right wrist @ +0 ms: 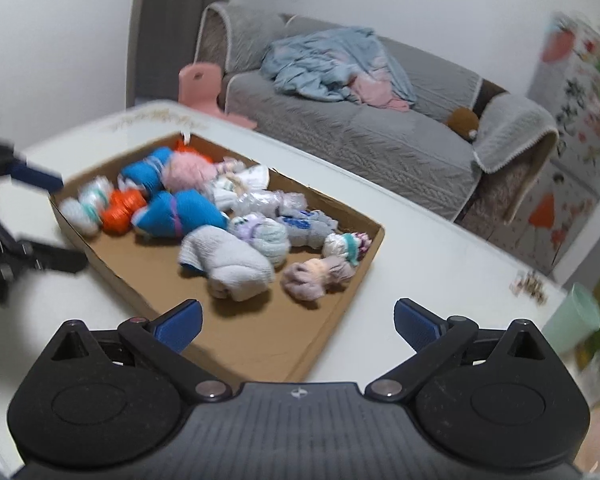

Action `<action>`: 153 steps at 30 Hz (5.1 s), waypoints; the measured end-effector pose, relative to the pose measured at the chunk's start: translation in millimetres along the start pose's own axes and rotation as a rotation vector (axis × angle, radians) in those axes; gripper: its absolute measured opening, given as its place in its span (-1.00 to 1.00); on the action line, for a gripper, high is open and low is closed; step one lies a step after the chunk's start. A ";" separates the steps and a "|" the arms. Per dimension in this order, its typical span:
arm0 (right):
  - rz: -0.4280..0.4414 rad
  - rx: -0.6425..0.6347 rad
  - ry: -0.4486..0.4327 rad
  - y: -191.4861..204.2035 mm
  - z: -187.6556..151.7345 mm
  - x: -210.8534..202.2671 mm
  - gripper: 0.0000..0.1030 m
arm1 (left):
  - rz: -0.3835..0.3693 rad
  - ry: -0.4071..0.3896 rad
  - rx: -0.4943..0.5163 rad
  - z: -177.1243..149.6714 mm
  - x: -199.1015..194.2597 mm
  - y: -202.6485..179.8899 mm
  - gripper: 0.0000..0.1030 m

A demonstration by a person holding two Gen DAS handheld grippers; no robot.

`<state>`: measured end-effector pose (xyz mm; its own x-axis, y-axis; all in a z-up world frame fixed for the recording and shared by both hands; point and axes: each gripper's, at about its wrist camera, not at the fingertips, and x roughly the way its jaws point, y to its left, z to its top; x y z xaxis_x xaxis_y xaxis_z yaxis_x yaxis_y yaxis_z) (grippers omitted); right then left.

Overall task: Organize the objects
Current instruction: 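Withdraw both open tools from the tray toward the last sock bundles, then grasp green-banded printed sock bundle with left tool while right tool grasps pink-banded printed bundle, then carry both printed sock bundles into the tray and open both tools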

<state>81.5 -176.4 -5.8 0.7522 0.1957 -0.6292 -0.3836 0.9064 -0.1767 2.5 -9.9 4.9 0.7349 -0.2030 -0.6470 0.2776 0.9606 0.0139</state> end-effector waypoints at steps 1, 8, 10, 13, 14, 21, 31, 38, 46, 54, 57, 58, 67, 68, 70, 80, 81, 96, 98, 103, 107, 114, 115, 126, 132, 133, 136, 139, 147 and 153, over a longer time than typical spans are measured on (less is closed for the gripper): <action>-0.008 0.027 -0.010 1.8 -3.3 -4.5 0.98 | 0.002 -0.009 -0.002 -5.2 -3.4 -1.0 0.99; 0.010 0.195 -0.026 20.2 -26.4 -28.2 0.98 | -0.007 -0.074 0.061 -50.4 -19.2 -16.2 0.99; 0.011 0.236 -0.027 25.4 -32.5 -32.0 0.98 | -0.020 -0.081 0.081 -61.6 -21.7 -21.1 0.99; 0.016 0.303 -0.009 31.7 -42.0 -32.5 0.98 | -0.033 -0.101 0.146 -73.6 -23.3 -32.3 0.99; 0.013 0.320 0.000 34.0 -45.0 -32.9 0.98 | -0.029 -0.112 0.170 -76.0 -23.6 -36.2 0.99; 0.012 0.403 0.032 34.5 -60.7 -36.8 0.98 | -0.047 -0.103 0.249 -82.3 -12.3 -55.2 0.99; -0.011 0.454 0.039 18.9 -69.5 -36.3 0.98 | -0.094 -0.072 0.310 -84.8 8.6 -74.7 0.99; -0.027 0.467 0.040 14.8 -72.6 -35.8 0.98 | -0.147 -0.059 0.312 -83.4 14.7 -79.7 0.93; -0.017 0.438 0.052 22.6 -70.7 -31.2 0.98 | -0.240 -0.007 0.233 -79.5 17.8 -67.2 0.40; 0.000 0.392 0.022 41.8 -65.9 -27.1 0.93 | -0.149 -0.012 0.193 -89.4 2.1 -34.6 0.33; -0.022 0.370 0.005 56.9 -66.7 -23.4 0.73 | -0.061 -0.019 0.131 -90.6 -2.1 -16.0 0.33; -0.038 0.364 0.001 63.2 -67.1 -21.5 0.67 | -0.034 -0.025 0.101 -90.2 -4.4 -9.7 0.34; -0.104 0.309 -0.014 103.6 -67.7 -5.6 0.25 | 0.029 -0.056 -0.083 -89.7 -13.5 34.2 0.35; -0.104 0.302 -0.015 104.3 -66.9 -4.6 0.18 | 0.030 -0.056 -0.083 -90.6 -13.0 34.9 0.35; -0.104 0.295 -0.010 104.3 -66.8 -3.5 0.05 | 0.035 -0.054 -0.079 -91.8 -12.0 34.6 0.35; -0.035 0.259 -0.011 104.3 -72.6 -3.7 -0.56 | -0.006 -0.036 -0.039 -95.7 -9.0 26.3 0.30; -0.024 0.257 -0.012 103.5 -72.3 -4.4 -0.56 | -0.011 -0.036 -0.043 -95.6 -10.0 26.4 0.30; 0.086 0.181 -0.175 47.8 -20.3 -66.8 -0.56 | -0.046 -0.087 0.051 -13.8 -40.3 19.7 0.29; 0.090 0.144 -0.189 41.5 -7.9 -68.0 -0.56 | -0.056 -0.094 0.072 2.1 -39.9 17.0 0.29; 0.144 0.086 -0.201 29.4 15.4 -59.7 -0.56 | -0.077 -0.081 0.109 34.2 -28.1 8.3 0.29; 0.181 0.066 -0.186 23.4 24.7 -46.4 -0.56 | -0.082 -0.074 0.142 46.7 -17.9 0.7 0.29; 0.222 0.047 -0.151 21.9 32.5 -23.5 -0.56 | -0.093 -0.043 0.145 52.5 1.3 -1.2 0.29; 0.228 0.045 -0.146 21.9 32.7 -22.0 -0.56 | -0.095 -0.040 0.145 52.5 3.8 -1.0 0.29; 0.269 0.017 -0.080 24.1 29.0 -1.8 -0.56 | -0.135 0.039 0.154 42.2 36.2 1.4 0.29; 0.321 0.009 -0.029 23.2 27.1 15.8 -0.56 | -0.169 0.094 0.156 37.6 54.3 3.8 0.29; 0.334 0.012 -0.020 22.9 26.8 19.0 -0.56 | -0.169 0.100 0.157 36.2 56.6 4.4 0.29; 0.361 0.013 0.007 23.6 24.6 28.7 -0.56 | -0.171 0.124 0.149 33.0 65.1 8.2 0.29; 0.373 0.007 0.039 25.3 20.3 38.4 -0.56 | -0.180 0.148 0.125 31.1 72.5 12.1 0.29; 0.311 0.001 0.089 16.8 12.4 52.9 -0.56 | -0.186 0.194 0.097 30.0 91.1 11.6 0.29; 0.266 -0.017 0.092 9.6 8.2 53.2 -0.55 | -0.155 0.205 0.048 28.9 105.2 9.9 0.29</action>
<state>122.3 -154.2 -34.8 0.5722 0.3902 -0.7214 -0.5705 0.8213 -0.0082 100.5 -27.2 -41.0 0.5420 -0.2998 -0.7851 0.4098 0.9099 -0.0645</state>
